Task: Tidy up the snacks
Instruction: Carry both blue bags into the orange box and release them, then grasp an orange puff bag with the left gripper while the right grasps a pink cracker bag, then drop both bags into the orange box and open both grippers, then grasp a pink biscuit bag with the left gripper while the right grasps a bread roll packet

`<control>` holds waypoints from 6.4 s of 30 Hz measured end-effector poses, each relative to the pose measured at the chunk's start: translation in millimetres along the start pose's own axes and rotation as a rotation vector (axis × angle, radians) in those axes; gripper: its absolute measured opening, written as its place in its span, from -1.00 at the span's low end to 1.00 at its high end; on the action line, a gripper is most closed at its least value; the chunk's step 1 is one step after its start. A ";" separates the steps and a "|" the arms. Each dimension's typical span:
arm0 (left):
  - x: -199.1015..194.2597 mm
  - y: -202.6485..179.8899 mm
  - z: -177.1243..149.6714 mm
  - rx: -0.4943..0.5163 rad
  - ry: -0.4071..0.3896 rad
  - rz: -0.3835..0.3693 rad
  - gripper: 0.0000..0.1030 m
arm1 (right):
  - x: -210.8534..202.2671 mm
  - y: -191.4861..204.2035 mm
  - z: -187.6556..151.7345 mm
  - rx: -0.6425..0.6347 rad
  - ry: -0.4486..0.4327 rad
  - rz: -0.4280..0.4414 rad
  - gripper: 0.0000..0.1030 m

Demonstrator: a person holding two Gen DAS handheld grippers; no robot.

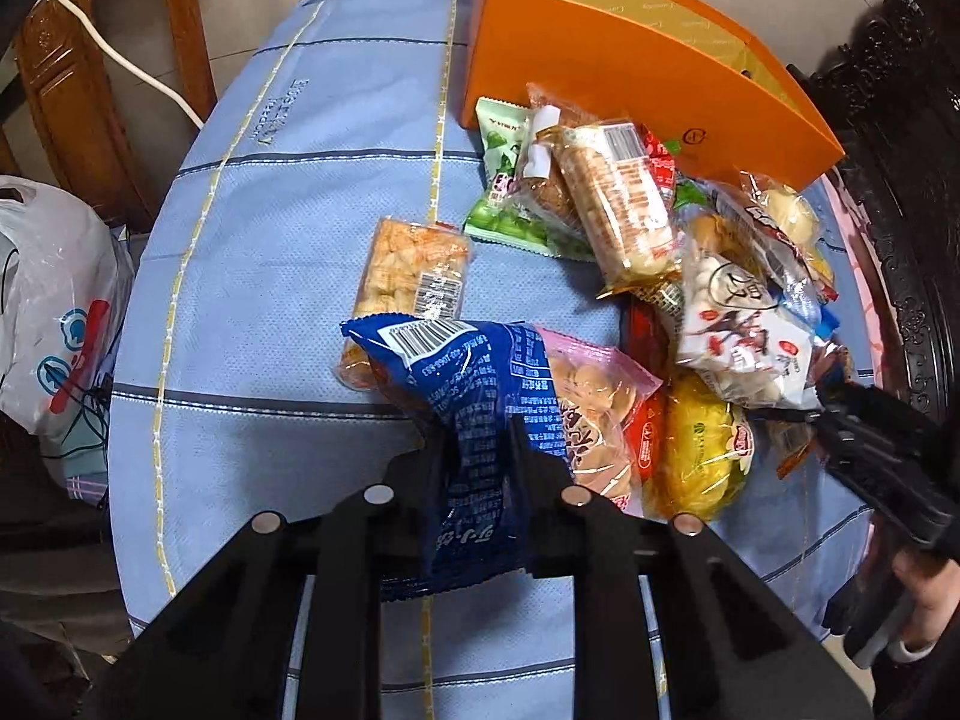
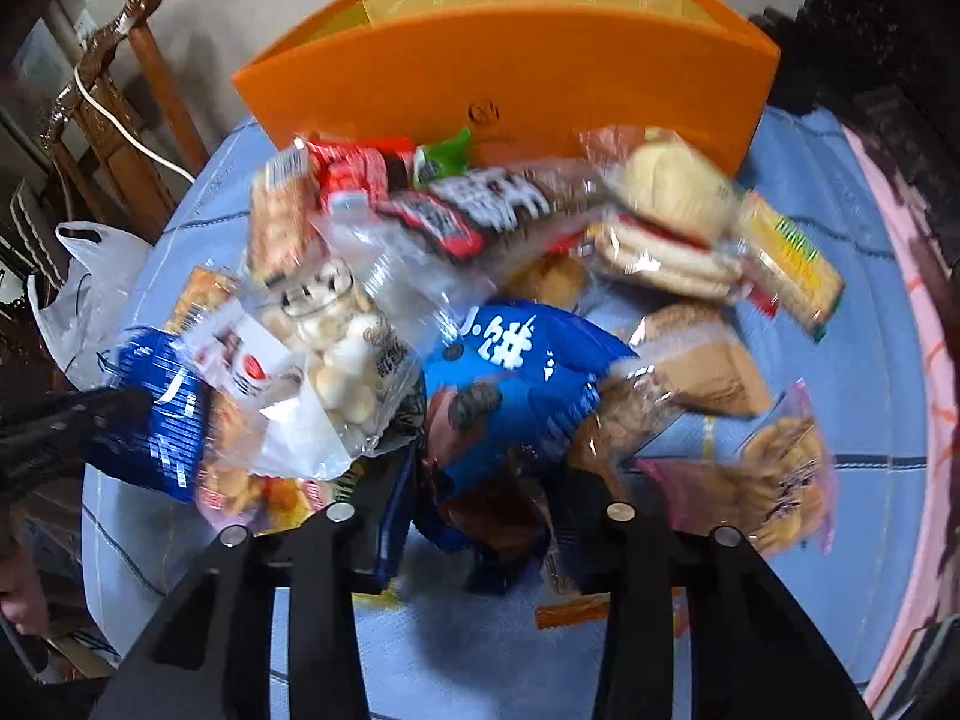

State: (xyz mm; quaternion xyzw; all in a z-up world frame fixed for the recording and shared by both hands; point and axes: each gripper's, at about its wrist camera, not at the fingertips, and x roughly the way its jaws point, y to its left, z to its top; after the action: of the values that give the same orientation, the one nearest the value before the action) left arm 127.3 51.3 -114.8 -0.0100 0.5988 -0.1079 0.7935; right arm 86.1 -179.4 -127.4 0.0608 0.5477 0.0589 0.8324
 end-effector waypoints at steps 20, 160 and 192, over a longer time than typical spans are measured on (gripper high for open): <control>-95.4 -31.3 58.5 0.084 -0.234 -0.083 -0.65 | -121.1 -63.0 33.3 0.131 -0.279 0.147 -0.26; -4.7 -33.0 19.2 0.049 -0.042 0.058 0.89 | -54.7 -96.9 -19.9 0.326 -0.118 -0.029 0.74; 63.5 -37.2 -32.2 0.129 0.060 0.130 0.65 | -3.2 -36.2 -37.9 0.116 0.053 -0.060 0.81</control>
State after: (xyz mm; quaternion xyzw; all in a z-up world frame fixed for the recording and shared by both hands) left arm 107.2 7.1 -178.8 0.0833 0.6133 -0.0949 0.7796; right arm 51.1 -214.2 -145.4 0.0908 0.5735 0.0039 0.8141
